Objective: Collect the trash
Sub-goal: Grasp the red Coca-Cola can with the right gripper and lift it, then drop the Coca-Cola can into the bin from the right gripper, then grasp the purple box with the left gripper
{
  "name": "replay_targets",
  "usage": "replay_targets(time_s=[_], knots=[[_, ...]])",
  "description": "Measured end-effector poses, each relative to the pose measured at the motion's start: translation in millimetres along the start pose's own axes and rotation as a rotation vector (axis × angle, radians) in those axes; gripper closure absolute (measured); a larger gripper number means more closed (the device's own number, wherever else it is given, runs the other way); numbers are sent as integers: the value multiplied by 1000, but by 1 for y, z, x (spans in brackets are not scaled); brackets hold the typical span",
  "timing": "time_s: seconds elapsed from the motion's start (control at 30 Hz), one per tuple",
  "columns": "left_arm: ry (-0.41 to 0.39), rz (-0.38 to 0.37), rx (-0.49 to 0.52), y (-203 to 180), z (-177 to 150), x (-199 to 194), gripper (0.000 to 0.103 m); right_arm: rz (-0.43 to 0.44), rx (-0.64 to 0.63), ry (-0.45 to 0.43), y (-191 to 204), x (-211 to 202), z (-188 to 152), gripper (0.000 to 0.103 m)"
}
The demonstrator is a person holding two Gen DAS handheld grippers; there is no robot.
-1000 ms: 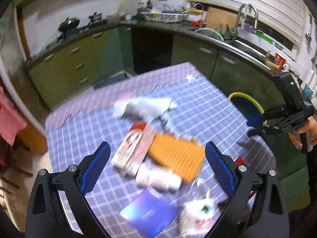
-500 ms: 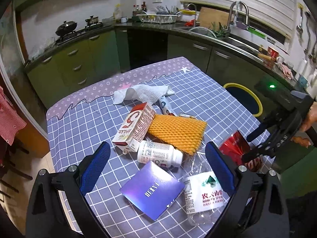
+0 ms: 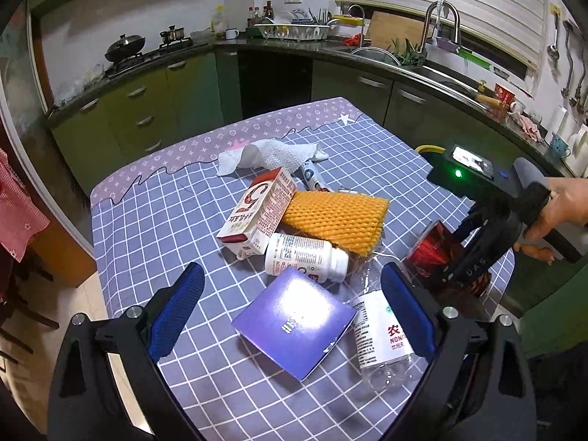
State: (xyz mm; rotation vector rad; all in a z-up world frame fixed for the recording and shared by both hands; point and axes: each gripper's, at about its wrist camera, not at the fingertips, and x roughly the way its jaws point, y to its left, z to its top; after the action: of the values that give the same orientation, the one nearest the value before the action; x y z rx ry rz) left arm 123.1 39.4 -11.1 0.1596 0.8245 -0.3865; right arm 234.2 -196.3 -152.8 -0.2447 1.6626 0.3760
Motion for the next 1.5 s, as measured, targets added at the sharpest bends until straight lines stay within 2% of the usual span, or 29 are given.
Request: replay_targets(time_s=[0.1, 0.27, 0.43, 0.53, 0.57, 0.63, 0.7, 0.87, 1.07, 1.13, 1.27, 1.4, 1.5], knots=[[9, 4, -12, 5, -3, 2, 11, -31, -16, -25, 5, 0, 2, 34], [27, 15, -28, 8, -6, 5, 11, 1, 7, -86, -21, -16, -9, 34], [57, 16, -50, 7, -6, 8, 10, 55, 77, -251, -61, -64, -25, 34], [100, 48, -100, 10, -5, 14, 8, 36, 176, -396, -115, -106, -40, 34], [118, 47, -123, 13, -3, 16, 8, 9, 236, -458, -144, -121, -46, 34], [149, 3, -192, 21, 0, 21, 8, -35, 313, -513, -190, -138, -47, 34], [152, -27, -240, 25, 2, 22, 8, -98, 410, -552, -241, -137, -52, 34], [190, -15, -225, 7, 8, 25, 8, -155, 528, -518, -329, -90, -40, 34], [278, 2, -245, -8, 7, 38, 8, -125, 566, -418, -378, -26, -14, 33], [303, 9, -245, -11, 6, 43, 8, -115, 575, -393, -385, -15, -9, 29], [363, 37, -276, -13, 5, 55, 8, -111, 577, -441, -386, -24, -12, 25], [433, 49, -363, -8, 3, 69, 8, -81, 554, -483, -384, -41, -23, 23], [463, 107, -435, -4, 2, 75, 8, -52, 525, -493, -377, -39, -36, 23]])
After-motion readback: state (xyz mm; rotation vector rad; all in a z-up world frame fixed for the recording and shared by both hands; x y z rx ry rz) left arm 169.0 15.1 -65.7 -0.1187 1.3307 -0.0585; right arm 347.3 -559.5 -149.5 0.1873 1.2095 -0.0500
